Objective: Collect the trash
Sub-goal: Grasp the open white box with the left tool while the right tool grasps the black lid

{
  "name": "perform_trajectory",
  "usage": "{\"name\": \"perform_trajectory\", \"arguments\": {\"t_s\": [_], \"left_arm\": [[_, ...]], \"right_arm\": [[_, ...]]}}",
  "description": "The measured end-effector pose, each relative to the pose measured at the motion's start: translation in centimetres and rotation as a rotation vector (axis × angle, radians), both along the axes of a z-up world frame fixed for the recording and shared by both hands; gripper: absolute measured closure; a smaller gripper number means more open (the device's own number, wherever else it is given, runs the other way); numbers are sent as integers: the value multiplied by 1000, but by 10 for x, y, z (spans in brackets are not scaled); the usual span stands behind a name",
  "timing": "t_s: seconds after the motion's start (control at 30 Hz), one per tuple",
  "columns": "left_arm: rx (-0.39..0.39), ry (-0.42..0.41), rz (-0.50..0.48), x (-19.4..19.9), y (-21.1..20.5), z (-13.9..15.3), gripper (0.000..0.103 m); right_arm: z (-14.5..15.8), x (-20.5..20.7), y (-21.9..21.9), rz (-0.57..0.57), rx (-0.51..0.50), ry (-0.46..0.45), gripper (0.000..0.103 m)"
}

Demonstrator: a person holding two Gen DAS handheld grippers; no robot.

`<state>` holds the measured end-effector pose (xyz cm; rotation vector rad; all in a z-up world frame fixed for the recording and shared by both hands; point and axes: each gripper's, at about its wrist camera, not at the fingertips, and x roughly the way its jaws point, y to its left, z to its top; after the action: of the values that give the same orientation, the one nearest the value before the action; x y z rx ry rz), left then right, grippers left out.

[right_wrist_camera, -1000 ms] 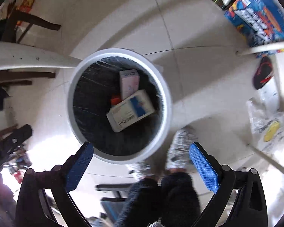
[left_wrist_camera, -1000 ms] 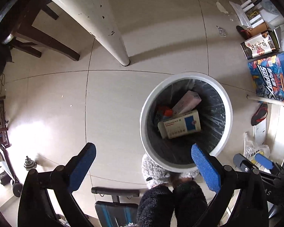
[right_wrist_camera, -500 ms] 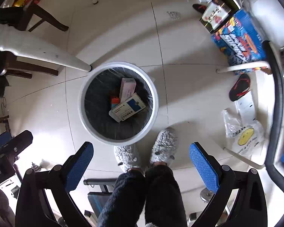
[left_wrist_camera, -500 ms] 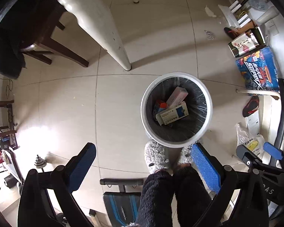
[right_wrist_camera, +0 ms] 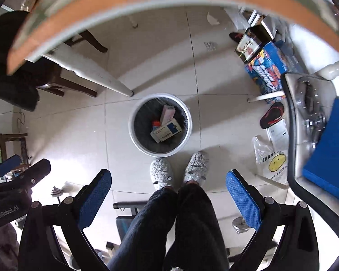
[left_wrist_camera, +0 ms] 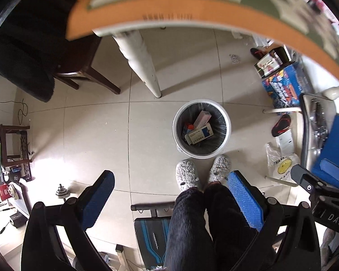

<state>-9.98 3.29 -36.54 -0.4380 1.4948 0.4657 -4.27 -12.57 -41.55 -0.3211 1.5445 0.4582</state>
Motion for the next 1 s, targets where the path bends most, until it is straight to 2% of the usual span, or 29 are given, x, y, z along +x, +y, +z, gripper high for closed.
{"name": "perform_trajectory", "arguments": {"t_s": [0.13, 0.3, 0.47, 0.6, 0.73, 0.8, 0.9, 1.0], "left_arm": [[7, -26, 25, 0, 3, 42, 0], [73, -123, 44, 28, 14, 93, 0], [185, -211, 23, 92, 21, 131, 0], [218, -253, -8, 162, 26, 147, 0], [202, -264, -12, 241, 33, 152, 0], [201, -248, -14, 288, 34, 150, 0], [176, -198, -9, 359, 40, 142, 0], [161, -119, 1, 412, 46, 129, 0]], "right_arm": [[54, -3, -1, -19, 31, -5, 1], [121, 16, 1, -55, 90, -40, 1], [171, 73, 7, -80, 90, -103, 1], [200, 152, 0, -139, 85, -174, 1], [203, 238, -16, -226, 82, -192, 1], [197, 296, -28, -284, 90, -179, 1], [175, 387, -44, -368, 69, -158, 1], [144, 461, -53, -433, 47, -116, 1]]}}
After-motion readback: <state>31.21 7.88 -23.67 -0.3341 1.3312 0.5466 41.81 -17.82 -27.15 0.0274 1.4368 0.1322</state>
